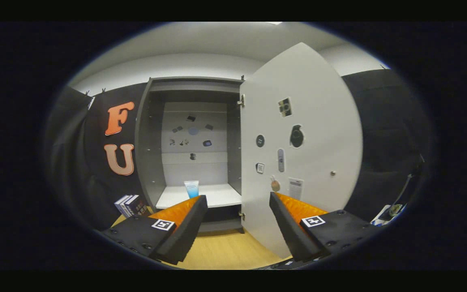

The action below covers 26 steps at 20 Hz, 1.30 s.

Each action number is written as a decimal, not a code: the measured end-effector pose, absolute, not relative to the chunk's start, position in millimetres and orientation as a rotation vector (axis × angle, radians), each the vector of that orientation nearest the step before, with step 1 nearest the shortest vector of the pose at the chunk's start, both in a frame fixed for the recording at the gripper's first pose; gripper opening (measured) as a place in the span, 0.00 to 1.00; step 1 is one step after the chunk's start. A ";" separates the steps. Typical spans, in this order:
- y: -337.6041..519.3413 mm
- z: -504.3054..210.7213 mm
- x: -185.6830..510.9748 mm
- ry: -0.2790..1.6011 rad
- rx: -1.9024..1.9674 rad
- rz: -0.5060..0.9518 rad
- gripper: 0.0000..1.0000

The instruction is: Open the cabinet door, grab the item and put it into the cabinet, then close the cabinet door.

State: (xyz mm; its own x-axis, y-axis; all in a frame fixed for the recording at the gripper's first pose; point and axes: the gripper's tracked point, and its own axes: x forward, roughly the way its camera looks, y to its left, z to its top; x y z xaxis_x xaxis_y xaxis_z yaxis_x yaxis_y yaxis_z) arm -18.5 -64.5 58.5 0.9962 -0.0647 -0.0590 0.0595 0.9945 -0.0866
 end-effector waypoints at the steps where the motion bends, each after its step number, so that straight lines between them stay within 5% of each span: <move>1: -78.7 60.5 -26.8 0.057 -0.086 -0.080 0.98; 10: -203.8 38.9 -43.0 0.078 -0.045 -0.244 0.98; 20: -238.0 16.5 -53.5 0.042 -0.007 -0.146 1.00; 26: -283.2 -14.2 -55.3 0.097 -0.034 -0.256 0.98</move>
